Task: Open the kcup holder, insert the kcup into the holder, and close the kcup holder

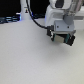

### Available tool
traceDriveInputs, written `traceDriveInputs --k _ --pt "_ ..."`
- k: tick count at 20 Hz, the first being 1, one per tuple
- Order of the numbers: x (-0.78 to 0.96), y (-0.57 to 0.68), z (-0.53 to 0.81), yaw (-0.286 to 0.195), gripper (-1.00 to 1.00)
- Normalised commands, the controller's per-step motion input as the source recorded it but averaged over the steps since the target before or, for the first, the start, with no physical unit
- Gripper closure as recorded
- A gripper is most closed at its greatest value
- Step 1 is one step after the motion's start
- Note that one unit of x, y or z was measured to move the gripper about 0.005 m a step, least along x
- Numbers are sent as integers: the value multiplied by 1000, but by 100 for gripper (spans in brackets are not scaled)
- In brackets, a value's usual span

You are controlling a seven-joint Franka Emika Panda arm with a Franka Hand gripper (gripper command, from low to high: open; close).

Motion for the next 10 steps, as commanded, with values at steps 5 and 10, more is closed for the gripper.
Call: traceDriveInputs --k 5,10 --pt "-395 629 13 76 -100" --pt "-528 661 29 49 -100"
